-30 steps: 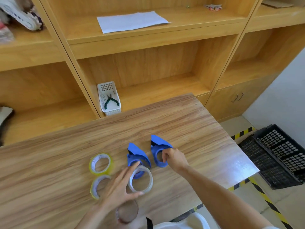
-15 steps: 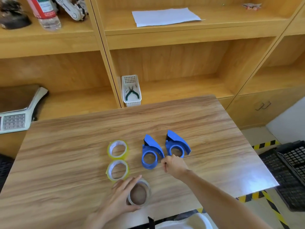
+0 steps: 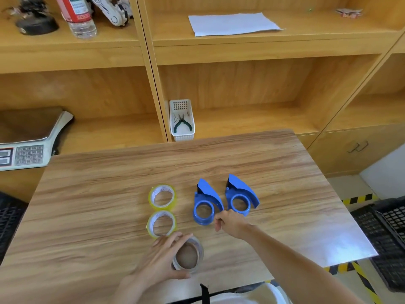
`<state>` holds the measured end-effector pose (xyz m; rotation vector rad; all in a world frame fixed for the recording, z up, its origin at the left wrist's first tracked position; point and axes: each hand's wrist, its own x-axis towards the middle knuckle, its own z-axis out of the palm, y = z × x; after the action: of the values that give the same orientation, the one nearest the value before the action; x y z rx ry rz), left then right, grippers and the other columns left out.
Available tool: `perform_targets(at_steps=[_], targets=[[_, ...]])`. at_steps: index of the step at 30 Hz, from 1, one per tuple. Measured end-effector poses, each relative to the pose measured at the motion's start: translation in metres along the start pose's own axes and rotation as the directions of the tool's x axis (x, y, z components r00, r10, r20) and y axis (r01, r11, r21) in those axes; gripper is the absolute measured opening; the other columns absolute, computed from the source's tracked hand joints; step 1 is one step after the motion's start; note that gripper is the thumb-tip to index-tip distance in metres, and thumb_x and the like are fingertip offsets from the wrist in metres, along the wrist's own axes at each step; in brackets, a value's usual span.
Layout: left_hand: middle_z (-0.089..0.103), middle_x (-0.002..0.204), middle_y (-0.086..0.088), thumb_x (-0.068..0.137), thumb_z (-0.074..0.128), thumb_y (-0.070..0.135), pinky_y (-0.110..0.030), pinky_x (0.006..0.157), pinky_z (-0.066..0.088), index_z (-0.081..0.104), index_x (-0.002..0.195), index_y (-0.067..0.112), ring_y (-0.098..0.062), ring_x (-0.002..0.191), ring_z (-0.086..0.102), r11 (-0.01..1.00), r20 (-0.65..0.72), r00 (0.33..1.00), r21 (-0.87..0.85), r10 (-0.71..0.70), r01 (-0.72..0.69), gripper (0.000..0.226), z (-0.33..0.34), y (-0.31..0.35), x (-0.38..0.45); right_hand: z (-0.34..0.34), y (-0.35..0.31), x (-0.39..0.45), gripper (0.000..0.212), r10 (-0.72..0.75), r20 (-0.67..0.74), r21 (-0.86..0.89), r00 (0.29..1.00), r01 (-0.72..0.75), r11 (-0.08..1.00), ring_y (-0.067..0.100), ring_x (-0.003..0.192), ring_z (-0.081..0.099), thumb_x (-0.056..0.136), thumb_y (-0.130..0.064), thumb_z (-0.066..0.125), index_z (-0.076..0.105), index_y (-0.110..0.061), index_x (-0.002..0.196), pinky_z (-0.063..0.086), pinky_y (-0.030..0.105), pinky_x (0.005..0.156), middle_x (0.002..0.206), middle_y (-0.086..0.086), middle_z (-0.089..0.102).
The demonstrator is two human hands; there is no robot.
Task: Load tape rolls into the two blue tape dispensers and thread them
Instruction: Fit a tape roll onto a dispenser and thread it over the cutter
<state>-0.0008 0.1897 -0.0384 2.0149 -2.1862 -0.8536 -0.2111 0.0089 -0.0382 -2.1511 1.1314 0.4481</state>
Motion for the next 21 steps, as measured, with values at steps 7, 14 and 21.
perform_targets(at_steps=[7, 14, 21], targets=[[0.028, 0.153, 0.014, 0.070, 0.057, 0.078, -0.030, 0.109, 0.030, 0.025, 0.150, 0.038, -0.014, 0.135, 0.039, 1.000, 0.042, 0.999, -0.010, -0.011, 0.012, 0.095, -0.003, 0.001, 0.009, 0.000, -0.001, 0.009, 0.037, 0.000, 0.004, -0.018, 1.000, 0.000, 1.000, 0.016, 0.095, 0.065, 0.084, -0.006, 0.036, 0.063, -0.031, 0.076, 0.051, 0.031, 0.076, 0.098, -0.010, 0.071], [0.053, 0.129, 0.014, 0.099, 0.047, 0.036, -0.029, 0.086, 0.042, 0.042, 0.123, 0.031, -0.015, 0.116, 0.055, 0.999, -0.056, 0.998, -0.038, -0.019, 0.016, 0.025, -0.009, 0.007, 0.021, 0.002, 0.000, 0.017, 0.036, 0.017, 0.010, -0.048, 1.000, -0.016, 0.999, 0.016, 0.094, 0.065, 0.089, -0.015, 0.036, 0.060, -0.036, 0.071, 0.050, 0.030, 0.077, 0.099, -0.009, 0.071], [0.050, 0.132, 0.018, 0.096, 0.042, 0.008, -0.028, 0.074, 0.040, 0.044, 0.127, 0.033, -0.013, 0.115, 0.055, 0.999, -0.062, 0.997, -0.017, -0.052, 0.051, 0.039, -0.005, 0.001, 0.024, 0.002, 0.002, 0.019, 0.037, 0.013, 0.023, -0.060, 1.000, -0.012, 0.998, 0.015, 0.094, 0.065, 0.089, -0.012, 0.036, 0.062, -0.034, 0.076, 0.051, 0.031, 0.077, 0.099, -0.010, 0.072]])
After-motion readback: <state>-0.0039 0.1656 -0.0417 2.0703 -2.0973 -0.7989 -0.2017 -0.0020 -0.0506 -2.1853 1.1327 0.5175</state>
